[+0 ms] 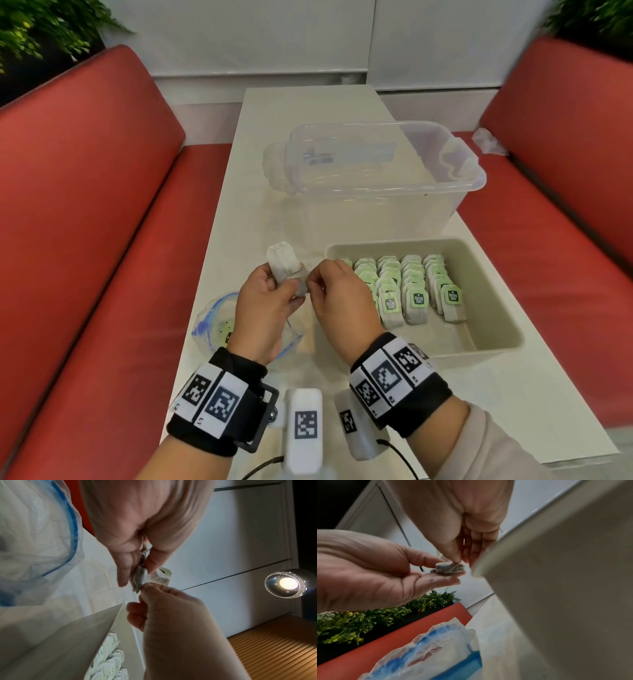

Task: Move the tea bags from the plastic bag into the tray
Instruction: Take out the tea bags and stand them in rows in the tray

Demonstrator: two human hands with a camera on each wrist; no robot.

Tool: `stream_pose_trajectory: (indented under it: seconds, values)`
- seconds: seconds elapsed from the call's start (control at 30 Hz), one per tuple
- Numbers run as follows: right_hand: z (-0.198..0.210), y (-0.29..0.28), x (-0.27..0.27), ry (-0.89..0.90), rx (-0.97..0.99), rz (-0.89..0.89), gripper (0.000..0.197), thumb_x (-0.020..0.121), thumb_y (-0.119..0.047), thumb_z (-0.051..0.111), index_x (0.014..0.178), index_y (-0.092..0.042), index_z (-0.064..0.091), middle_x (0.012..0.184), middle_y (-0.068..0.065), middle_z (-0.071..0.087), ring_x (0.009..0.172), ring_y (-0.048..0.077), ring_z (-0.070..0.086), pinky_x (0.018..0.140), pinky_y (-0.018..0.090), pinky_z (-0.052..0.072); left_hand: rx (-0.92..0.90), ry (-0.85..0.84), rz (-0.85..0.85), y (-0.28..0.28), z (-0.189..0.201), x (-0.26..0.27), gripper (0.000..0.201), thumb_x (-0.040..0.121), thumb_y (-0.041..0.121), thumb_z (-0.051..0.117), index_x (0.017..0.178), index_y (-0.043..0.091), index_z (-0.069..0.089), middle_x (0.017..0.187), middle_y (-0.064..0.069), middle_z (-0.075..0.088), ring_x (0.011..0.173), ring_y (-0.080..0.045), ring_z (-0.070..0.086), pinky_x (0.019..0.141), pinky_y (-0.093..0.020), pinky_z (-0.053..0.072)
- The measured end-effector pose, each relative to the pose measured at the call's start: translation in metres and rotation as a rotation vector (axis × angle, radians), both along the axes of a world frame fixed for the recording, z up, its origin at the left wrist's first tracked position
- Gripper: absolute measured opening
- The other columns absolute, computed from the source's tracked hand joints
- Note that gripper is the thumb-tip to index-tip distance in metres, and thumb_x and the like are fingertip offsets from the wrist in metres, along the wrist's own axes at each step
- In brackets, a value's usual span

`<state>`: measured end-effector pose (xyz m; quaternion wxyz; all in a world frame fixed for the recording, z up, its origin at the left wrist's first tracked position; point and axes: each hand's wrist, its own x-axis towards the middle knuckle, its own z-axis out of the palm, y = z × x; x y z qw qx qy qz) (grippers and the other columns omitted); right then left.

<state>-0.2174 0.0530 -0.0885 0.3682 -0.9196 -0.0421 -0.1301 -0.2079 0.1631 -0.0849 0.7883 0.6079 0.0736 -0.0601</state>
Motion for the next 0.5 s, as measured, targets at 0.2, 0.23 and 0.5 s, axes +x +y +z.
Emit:
stream_pose_trajectory:
  seconds: [0.2,0.23,0.5]
  values:
    - [0.006,-0.009,0.003,0.087,0.156,-0.037,0.007,0.089,-0.017,0.053,0.091,-0.012,0.058,0.074,0.0,0.061,0.07,0.02,0.057,0.068,0.03,0.043,0.136,-0.045,-0.063,-0.002,-0.004,-0.006,0.017,0.088,0.003,0.057,0.099,0.014,0.062,0.103,-0.011,0.07,0.095,-0.023,0.068,0.085,-0.036,0.054]
    - [0.007,-0.01,0.004,0.125,0.21,-0.042,0.013,0.09,-0.022,0.051,0.087,-0.012,0.057,0.072,0.001,0.063,0.069,0.021,0.059,0.069,0.031,0.046,0.188,-0.077,-0.054,-0.003,-0.005,-0.006,0.015,0.085,0.007,0.061,0.097,0.015,0.064,0.099,-0.01,0.071,0.094,-0.025,0.069,0.084,-0.039,0.055]
    - [0.026,-0.025,0.011,0.335,0.409,-0.064,0.035,0.088,-0.045,0.056,0.072,-0.013,0.051,0.065,0.005,0.068,0.062,0.023,0.068,0.072,0.044,0.056,0.432,-0.269,-0.054,-0.019,-0.003,-0.011,0.009,0.085,0.011,0.064,0.083,0.019,0.064,0.075,0.006,0.069,0.069,-0.001,0.062,0.062,-0.009,0.045]
